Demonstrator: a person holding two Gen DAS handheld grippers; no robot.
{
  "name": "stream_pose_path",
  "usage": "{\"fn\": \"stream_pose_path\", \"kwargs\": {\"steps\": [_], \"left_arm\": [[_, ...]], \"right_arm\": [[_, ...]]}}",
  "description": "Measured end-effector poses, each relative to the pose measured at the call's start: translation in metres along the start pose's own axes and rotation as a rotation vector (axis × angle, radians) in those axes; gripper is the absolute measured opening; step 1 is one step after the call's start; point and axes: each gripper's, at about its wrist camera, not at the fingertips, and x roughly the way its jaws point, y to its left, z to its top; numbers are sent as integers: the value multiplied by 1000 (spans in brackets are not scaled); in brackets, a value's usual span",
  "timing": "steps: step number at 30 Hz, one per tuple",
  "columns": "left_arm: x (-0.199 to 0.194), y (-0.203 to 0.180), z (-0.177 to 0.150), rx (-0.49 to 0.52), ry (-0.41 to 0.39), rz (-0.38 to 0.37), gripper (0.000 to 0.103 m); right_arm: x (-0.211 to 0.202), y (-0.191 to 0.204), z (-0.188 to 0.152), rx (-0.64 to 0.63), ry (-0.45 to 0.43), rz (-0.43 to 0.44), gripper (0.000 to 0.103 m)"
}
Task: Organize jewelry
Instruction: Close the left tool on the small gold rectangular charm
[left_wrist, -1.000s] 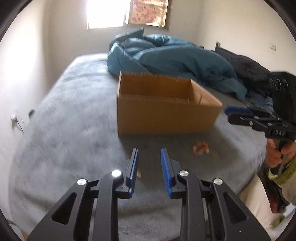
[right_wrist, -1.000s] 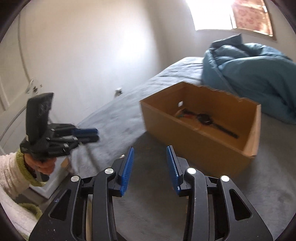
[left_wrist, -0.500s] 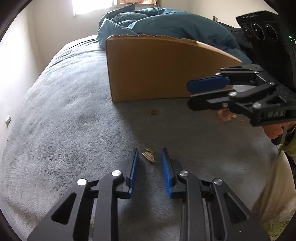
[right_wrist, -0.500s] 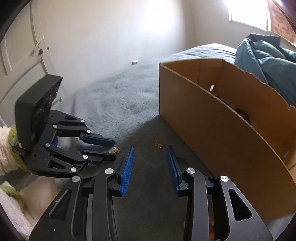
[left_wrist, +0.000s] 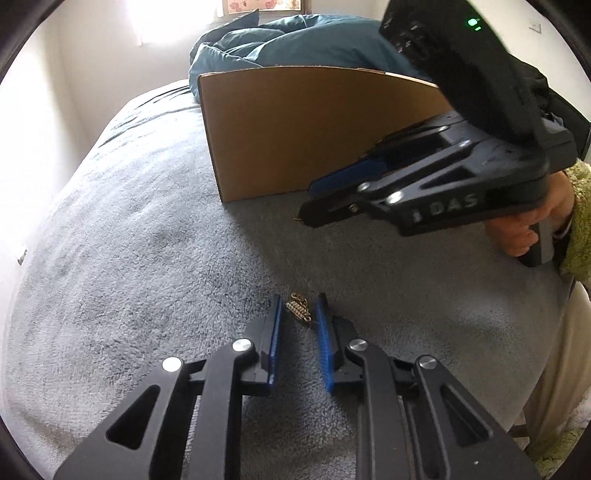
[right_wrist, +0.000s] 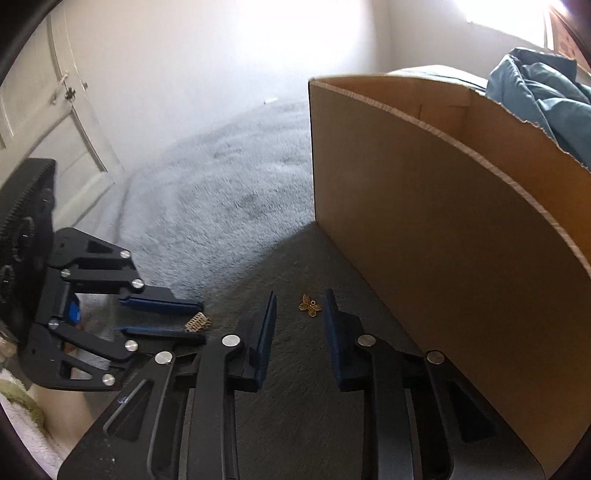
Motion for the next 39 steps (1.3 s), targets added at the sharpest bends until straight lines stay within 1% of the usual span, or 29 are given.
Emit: {"fn": "stream_pose_path", "kwargs": {"steps": [4,13,15,16,19,22,29,35,39], "left_arm": [[-2,3,-4,-18,-14,-14,14],[-2,7,-4,-30,-21,-28,13],[-2,7,-2,-31,-21,-29,12],[-1,8,-2,-30,-22,-29,11],[0,8,0,-28,-24,-25,9],[0,9,1,-32,-27,-22,7],[-3,11,-1,-46,-36,-27,3],[-9,14,1,-57,-47,-30,3],[-17,11,2,-43,-62,-24,3]], "right_arm": [[8,-2,2,2,24,-6,19],[23,-3,4,-2,65,-23,17],[25,-3,6,-1,68,-26,14],[26,-4,7,2,72,-22,9],[27,-4,11,9,70,-17,3],[24,-4,11,9,67,-17,0],[16,-2,14,6,60,-28,0],[6,0,13,3,51,-41,0],[-6,4,15,2,37,-50,0]]}}
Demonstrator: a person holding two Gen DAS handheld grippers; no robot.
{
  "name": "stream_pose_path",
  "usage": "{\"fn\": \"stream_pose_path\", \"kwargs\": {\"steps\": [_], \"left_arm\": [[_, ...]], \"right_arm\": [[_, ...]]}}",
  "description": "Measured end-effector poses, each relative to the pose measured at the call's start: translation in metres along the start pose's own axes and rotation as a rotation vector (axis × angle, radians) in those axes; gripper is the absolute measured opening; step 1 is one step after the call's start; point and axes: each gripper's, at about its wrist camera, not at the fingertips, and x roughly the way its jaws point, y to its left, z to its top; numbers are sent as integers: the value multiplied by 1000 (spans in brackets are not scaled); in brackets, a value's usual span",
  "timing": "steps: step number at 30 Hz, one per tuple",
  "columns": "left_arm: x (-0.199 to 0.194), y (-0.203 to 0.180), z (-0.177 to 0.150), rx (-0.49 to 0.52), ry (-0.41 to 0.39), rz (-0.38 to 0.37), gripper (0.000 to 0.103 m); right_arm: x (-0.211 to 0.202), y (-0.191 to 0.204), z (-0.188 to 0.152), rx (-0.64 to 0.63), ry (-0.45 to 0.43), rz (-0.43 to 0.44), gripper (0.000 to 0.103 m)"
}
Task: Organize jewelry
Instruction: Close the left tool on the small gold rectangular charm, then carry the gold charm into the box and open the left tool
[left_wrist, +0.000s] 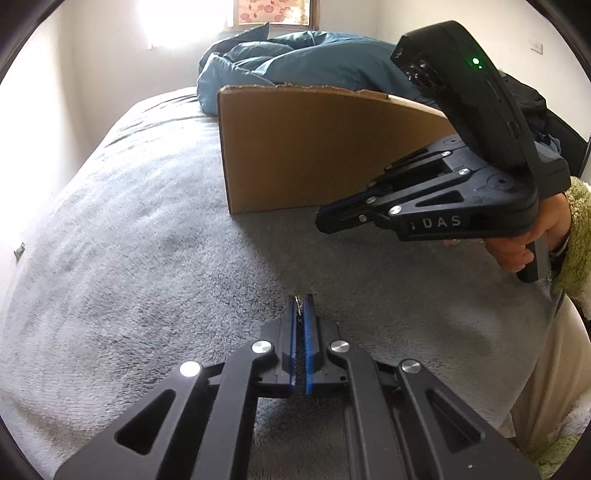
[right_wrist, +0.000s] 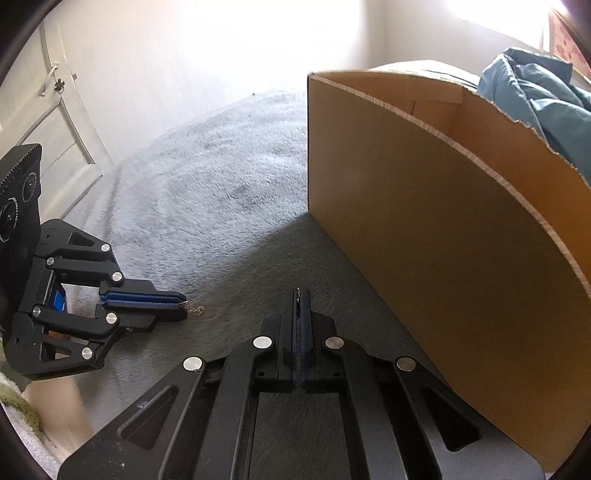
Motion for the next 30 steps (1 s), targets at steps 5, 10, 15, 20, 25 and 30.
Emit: {"fn": "stream_pose_path", "kwargs": {"steps": [5,10,15,20,25,30], "left_arm": [[-19,-4,3,-15,-30,16,2],[-46,-9,10,-24,-82,33,2],[-71,-18,40,-4,-162,42,2],[-86,-28,82,45,-246,26,3],[-77,-36,128,72,-278,-24,3],[-43,-32,168,19,-230,-73,3]], "right_arm": [[-27,6,1,6,-41,-13,0],[-62,5,-4,35,-99,-23,0],[-107,5,-6,66,-181,-48,0],[-157,-16,2,112,-281,-81,0],[-183,-47,7,154,-329,-130,0],[-176,-90,10,225,-312,-120,0]]}}
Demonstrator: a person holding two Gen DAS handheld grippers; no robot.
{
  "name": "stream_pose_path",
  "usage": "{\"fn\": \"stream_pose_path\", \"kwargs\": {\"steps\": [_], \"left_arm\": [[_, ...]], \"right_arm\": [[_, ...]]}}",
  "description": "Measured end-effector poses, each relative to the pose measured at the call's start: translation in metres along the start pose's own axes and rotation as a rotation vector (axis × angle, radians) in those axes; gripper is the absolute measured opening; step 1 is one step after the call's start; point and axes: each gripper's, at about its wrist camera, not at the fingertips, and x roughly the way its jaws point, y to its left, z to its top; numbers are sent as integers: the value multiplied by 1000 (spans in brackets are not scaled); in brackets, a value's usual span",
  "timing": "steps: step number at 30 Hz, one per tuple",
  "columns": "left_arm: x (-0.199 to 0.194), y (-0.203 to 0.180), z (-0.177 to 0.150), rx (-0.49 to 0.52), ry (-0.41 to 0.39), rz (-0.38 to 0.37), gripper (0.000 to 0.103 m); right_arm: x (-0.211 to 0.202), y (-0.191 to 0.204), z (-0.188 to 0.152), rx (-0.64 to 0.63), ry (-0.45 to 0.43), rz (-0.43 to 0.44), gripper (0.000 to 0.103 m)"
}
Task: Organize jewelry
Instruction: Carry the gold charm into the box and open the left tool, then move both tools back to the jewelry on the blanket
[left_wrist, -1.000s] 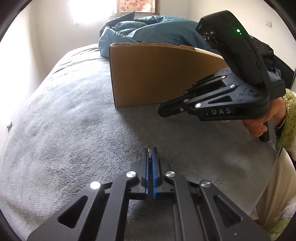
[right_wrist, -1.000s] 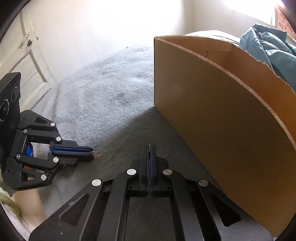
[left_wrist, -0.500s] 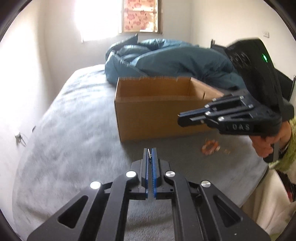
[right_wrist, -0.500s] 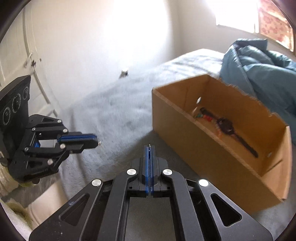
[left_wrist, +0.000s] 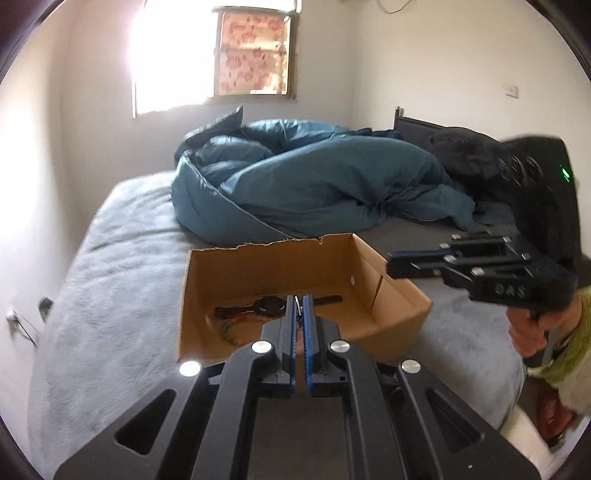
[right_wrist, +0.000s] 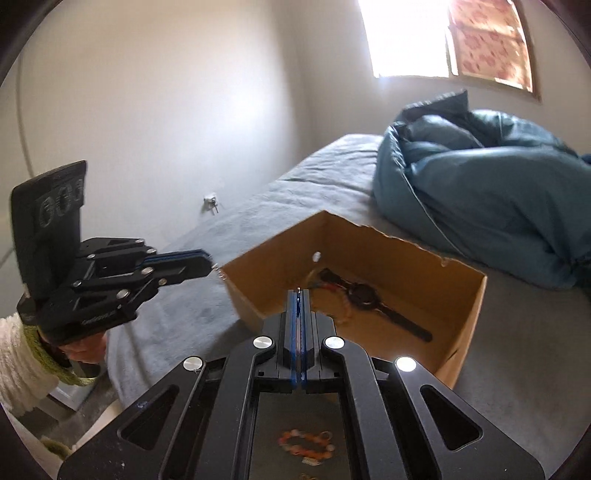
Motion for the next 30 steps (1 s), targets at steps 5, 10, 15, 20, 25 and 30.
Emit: {"fn": "stream_pose_path", "kwargs": {"steps": [5,10,15,20,25,30], "left_arm": [[59,8,14,-31,105,-5,3],[114,19,8,-65,222,0,3],[142,22,2,-81,283,-16,3],[149,26,-2,-85,307,-33,14],[146,26,-2,-90,302,-44,30],[138,25,2,-92,289,-41,32]], "right_arm": [[35,-32,-4,47,73,3,0],[63,-55,-15,82,141,16,0],[75,-65,-24,86,182,12,2],[79,-75,-28,107,185,14,6],[71,-78,-30,121,169,20,12],[62,-77,-29,123,147,20,18]]}}
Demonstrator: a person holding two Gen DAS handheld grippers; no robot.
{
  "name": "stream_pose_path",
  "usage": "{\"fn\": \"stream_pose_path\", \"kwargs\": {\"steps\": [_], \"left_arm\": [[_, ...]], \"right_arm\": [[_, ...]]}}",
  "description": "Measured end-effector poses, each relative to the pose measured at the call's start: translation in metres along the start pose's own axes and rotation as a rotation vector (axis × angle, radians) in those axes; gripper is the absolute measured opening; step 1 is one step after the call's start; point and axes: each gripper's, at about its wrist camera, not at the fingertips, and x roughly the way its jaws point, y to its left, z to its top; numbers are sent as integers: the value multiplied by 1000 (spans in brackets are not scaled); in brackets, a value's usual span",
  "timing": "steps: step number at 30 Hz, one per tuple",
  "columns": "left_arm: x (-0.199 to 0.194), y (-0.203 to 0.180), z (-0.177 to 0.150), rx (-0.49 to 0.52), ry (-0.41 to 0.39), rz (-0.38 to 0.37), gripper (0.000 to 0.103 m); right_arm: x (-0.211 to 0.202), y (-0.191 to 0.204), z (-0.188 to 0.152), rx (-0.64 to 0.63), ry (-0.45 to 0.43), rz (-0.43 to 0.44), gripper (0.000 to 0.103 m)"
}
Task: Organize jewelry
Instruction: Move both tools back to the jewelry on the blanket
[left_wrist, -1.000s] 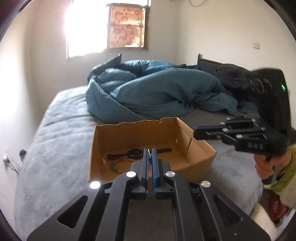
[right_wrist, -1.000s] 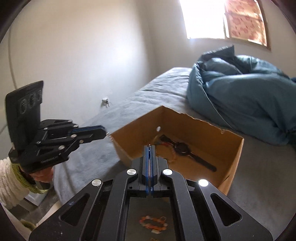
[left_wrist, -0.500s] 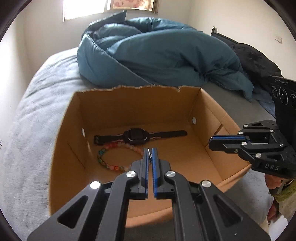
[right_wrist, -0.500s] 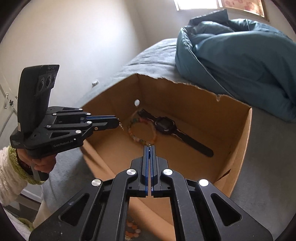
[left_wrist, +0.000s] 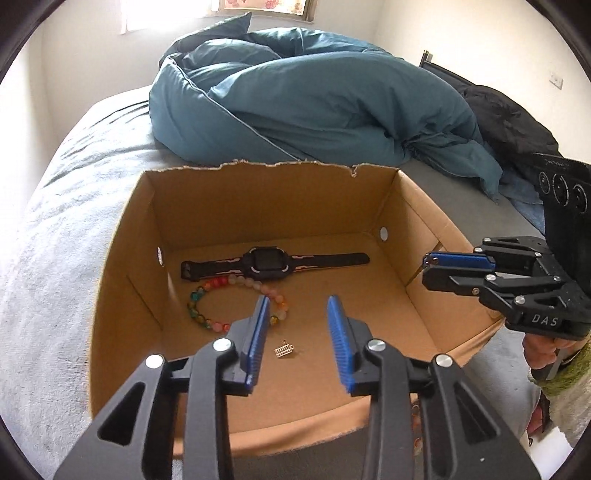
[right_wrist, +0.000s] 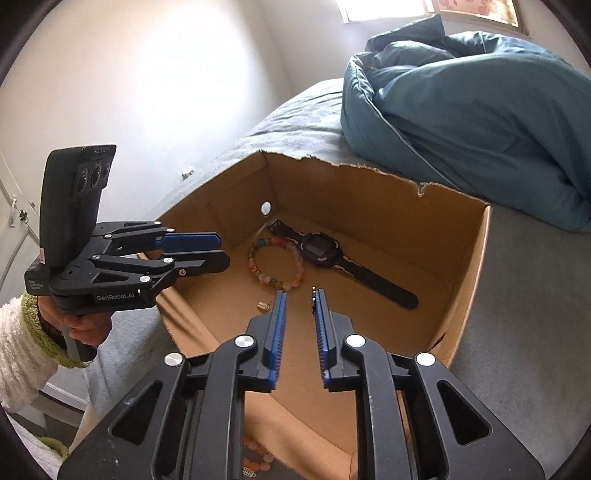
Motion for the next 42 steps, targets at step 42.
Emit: {"fn": "stream_pose_path", "kwargs": {"steps": [42], "left_arm": [[-131,3,-72,-102,-249,61,39]], "right_arm": [[-29,61,-3,-262,53,-244,51]]}}
